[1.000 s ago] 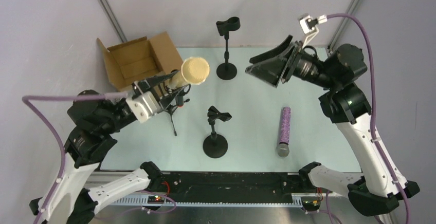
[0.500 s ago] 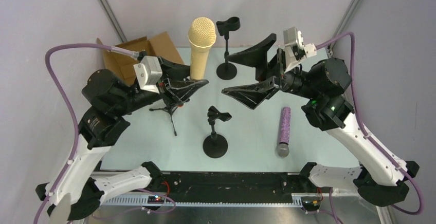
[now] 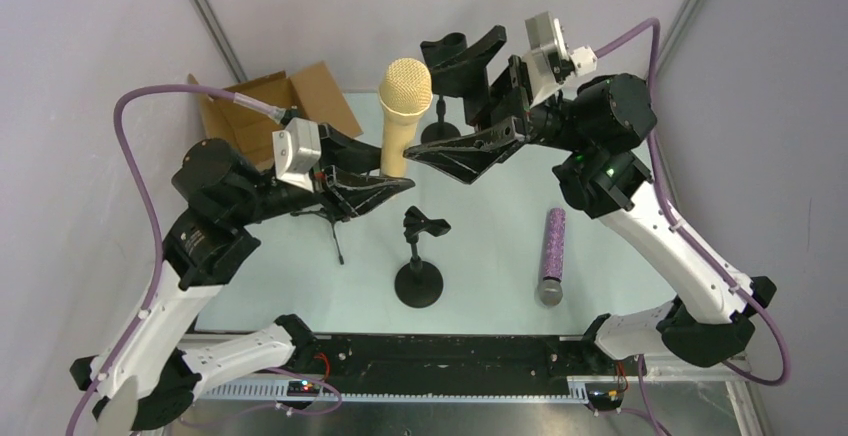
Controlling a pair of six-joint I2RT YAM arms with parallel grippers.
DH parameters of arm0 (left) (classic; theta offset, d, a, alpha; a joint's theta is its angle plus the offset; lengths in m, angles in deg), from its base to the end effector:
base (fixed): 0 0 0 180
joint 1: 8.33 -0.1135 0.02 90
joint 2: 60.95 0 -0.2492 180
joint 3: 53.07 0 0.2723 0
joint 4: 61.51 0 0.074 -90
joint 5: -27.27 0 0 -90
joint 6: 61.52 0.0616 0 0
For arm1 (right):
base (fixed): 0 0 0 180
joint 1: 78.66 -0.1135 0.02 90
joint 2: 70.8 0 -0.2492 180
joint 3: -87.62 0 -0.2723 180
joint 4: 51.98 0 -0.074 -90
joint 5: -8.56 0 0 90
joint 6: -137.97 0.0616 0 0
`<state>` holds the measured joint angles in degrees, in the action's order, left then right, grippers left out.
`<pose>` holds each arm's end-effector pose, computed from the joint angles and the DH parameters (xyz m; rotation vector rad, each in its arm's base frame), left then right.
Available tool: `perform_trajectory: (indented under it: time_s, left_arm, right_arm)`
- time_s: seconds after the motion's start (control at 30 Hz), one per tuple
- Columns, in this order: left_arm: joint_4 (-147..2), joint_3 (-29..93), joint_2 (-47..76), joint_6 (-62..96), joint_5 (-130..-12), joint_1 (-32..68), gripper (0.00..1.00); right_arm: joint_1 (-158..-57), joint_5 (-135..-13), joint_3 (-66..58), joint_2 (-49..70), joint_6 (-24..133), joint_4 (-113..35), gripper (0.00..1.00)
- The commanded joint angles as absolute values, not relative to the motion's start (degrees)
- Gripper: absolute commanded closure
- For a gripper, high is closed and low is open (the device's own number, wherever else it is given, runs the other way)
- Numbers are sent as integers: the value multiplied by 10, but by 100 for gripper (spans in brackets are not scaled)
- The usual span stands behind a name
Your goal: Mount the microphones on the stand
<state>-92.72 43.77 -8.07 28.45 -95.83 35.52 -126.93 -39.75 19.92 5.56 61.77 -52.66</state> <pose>0.1124 -0.1546 0.5289 0.9849 1.0819 -1.0192 0.1545 0.2347 0.5871 -0.9790 0.7016 1.2979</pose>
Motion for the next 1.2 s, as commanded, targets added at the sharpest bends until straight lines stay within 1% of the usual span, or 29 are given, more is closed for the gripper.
perform_trajectory:
  time_s: [0.0,0.2,0.4,0.47,0.5,0.53,0.57,0.6,0.63,0.67,0.73,0.77,0.8,0.83,0.87,0.9,0.97,1.03,1.17]
  left_arm:
    - [-903,439,-80,282,-977,356,100]
    - [-902,442,-76,284,-964,356,100]
    - [-902,449,-69,310,-944,357,100]
    - [-902,446,-69,311,-944,356,100]
    - [-902,445,-72,314,-941,356,100]
    - [-903,441,-73,316,-939,357,100]
    - [-903,439,-76,319,-936,356,100]
    - [-903,435,-77,320,-935,356,100]
    - [-903,433,-79,322,-933,356,100]
    - [-903,430,-79,324,-932,356,98]
    - [-903,424,-86,331,-925,356,74]
    - [-903,419,-93,339,-921,356,54]
    - [-904,407,-98,345,-919,356,47]
    - [-903,400,-108,358,-918,356,24]
    - [-908,384,-115,364,-916,356,12]
    - [-917,368,-126,373,-917,355,3]
    - [-932,340,-143,381,-921,356,1]
    - [-941,305,-160,388,-927,356,0]
    - [-949,235,-186,419,-935,355,0]
  right_arm:
    - [-1271,-333,254,80,670,-561,8]
    - [-1272,-305,268,99,699,-553,20]
    - [-1268,-302,282,119,731,-550,35]
    - [-1266,-298,282,123,746,-560,45]
    - [-1266,-297,282,124,753,-566,48]
    - [-1265,-296,279,124,755,-569,55]
    - [-1265,-296,277,123,756,-573,58]
    - [-1264,-297,273,121,755,-574,65]
    - [-1264,-297,270,119,755,-576,68]
    - [-1260,-299,263,114,754,-577,75]
    - [-1255,-303,247,100,749,-575,82]
    - [-1251,-305,241,94,747,-571,83]
    - [-1239,-309,224,79,748,-569,85]
    - [-1232,-311,213,70,749,-568,85]
    - [-1215,-317,187,48,751,-568,86]
    - [-1199,-320,172,36,751,-570,86]
    - [-1175,-335,119,-22,748,-570,84]
    - [-1155,-356,62,-65,745,-570,86]
    - [-1150,-422,-5,-130,700,-501,94]
